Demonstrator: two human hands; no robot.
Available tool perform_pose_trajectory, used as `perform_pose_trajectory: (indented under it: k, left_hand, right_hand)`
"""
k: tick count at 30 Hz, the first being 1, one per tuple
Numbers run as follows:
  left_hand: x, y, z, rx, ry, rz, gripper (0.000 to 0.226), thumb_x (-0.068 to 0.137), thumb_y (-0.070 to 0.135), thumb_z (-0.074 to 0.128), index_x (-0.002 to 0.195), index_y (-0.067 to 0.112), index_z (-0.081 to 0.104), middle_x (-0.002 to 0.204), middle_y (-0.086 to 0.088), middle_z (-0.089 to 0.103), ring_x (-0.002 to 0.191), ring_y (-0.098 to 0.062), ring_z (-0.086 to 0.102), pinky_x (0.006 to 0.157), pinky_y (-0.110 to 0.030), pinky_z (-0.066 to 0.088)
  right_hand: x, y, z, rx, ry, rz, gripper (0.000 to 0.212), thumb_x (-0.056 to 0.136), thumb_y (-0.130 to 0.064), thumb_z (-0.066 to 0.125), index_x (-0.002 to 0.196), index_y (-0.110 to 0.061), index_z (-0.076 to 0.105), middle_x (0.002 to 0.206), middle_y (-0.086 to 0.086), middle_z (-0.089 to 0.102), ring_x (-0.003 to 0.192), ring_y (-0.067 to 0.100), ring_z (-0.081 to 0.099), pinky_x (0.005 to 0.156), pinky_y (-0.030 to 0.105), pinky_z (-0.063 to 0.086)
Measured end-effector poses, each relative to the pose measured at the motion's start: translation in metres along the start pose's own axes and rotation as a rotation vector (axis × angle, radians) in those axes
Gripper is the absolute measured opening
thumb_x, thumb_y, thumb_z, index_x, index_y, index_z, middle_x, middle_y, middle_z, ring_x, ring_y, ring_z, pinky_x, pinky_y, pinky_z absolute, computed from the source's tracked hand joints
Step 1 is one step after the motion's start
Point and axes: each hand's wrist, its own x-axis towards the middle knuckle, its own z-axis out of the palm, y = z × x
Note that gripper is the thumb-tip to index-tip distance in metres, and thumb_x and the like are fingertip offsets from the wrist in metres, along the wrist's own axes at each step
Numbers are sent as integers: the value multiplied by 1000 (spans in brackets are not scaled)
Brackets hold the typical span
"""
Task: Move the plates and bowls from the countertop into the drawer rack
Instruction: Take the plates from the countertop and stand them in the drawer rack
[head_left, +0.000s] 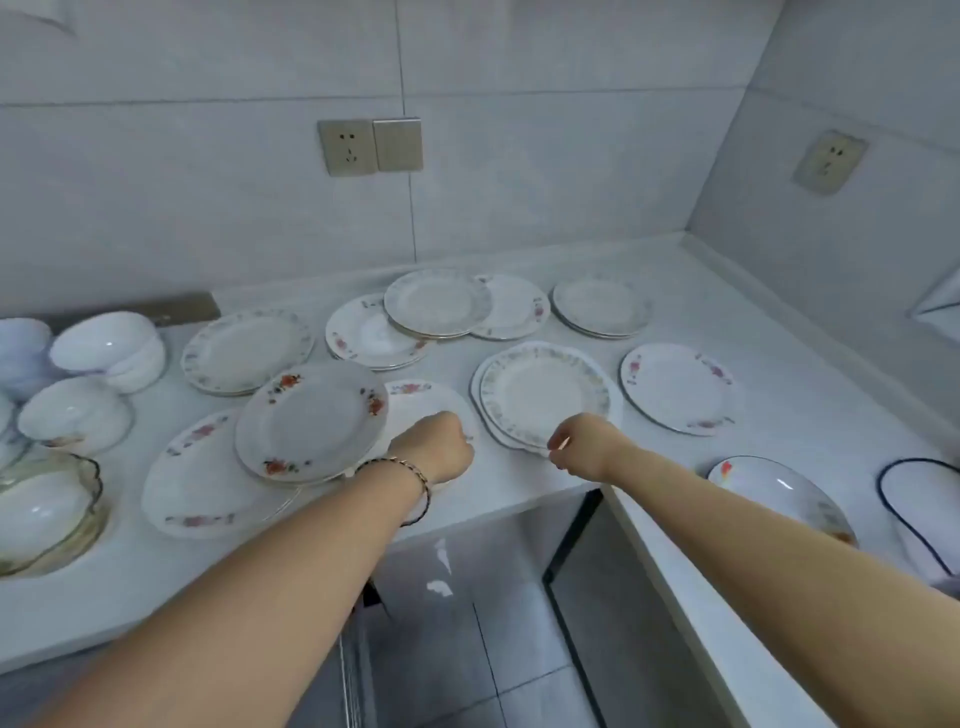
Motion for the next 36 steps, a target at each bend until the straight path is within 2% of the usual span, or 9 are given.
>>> perform_pose_trajectory:
  k: [5, 7, 10, 13, 16, 19, 23, 30, 36]
  left_hand:
    - [35, 29, 31, -148, -26, -64, 16, 86, 9, 43, 71, 9, 49, 75, -11, 57, 71, -26, 55, 66, -29, 40]
    - [46, 38, 37, -240, 1, -92, 23, 87, 7, 42, 65, 8, 48, 73, -14, 56, 78, -33, 61, 61, -28, 34]
    - [71, 48, 46, -310, 30, -131, 22, 91, 9, 42, 71, 9, 51, 103, -23, 63, 110, -38, 57, 70, -29, 37]
    - [111, 54, 59, -366, 22, -208, 18, 91, 15, 47, 101, 4, 58, 122, -23, 60, 112, -36, 57, 75, -26, 38]
    - [161, 61, 67, -366, 21, -315, 41, 88, 12, 50, 127, -1, 47, 131, -19, 55, 119, -35, 54, 82, -26, 41]
    - [210, 63, 70, -249, -23, -370, 49, 85, 17, 51, 128, -7, 47, 132, -21, 55, 121, -35, 54, 95, -32, 46]
    - [252, 58, 81, -121, -133, -480, 54, 87, 30, 49, 130, -4, 47, 134, -19, 52, 122, -31, 54, 93, -27, 45]
    - [268, 63, 93, 99, -251, -546, 83, 94, 22, 48, 144, -14, -9, 155, -27, 8, 145, -37, 17, 117, -35, 19]
    - [276, 53, 103, -68, -234, -560, 92, 90, 18, 54, 145, -6, -16, 152, -28, 19, 141, -37, 27, 114, -37, 27]
  right_hand:
    - [28, 54, -9, -40, -35, 52, 33, 88, -16, 48, 117, -9, 63, 125, 11, 61, 116, 28, 56, 95, 31, 45]
    - [45, 73, -11, -52, -48, 82, 33, 89, -19, 47, 119, -12, 61, 126, 9, 60, 116, 27, 55, 94, 32, 45]
    - [73, 93, -15, -49, -41, 112, 33, 90, -23, 46, 119, -13, 59, 125, 9, 60, 114, 27, 56, 92, 33, 45]
    - [103, 108, -18, -56, -38, 158, 32, 91, -24, 44, 115, -12, 61, 120, 9, 62, 109, 28, 58, 86, 33, 47]
    - [142, 118, -27, -7, 8, 241, 35, 91, -25, 43, 119, -11, 59, 122, 11, 60, 110, 29, 57, 89, 36, 48]
    - [182, 124, -32, 80, 37, 353, 46, 93, -34, 45, 132, -10, 48, 134, 12, 48, 121, 31, 51, 99, 39, 43]
    - [229, 125, -36, 116, 13, 440, 65, 87, -53, 48, 137, -12, 38, 136, 13, 41, 127, 32, 42, 102, 42, 39]
    - [280, 133, -27, 218, -51, 493, 64, 79, -56, 53, 124, -11, 50, 122, 8, 57, 105, 28, 61, 94, 41, 49]
    - [282, 137, -25, 280, 20, 518, 59, 86, -46, 56, 131, -9, 47, 127, 13, 59, 118, 31, 55, 96, 40, 45]
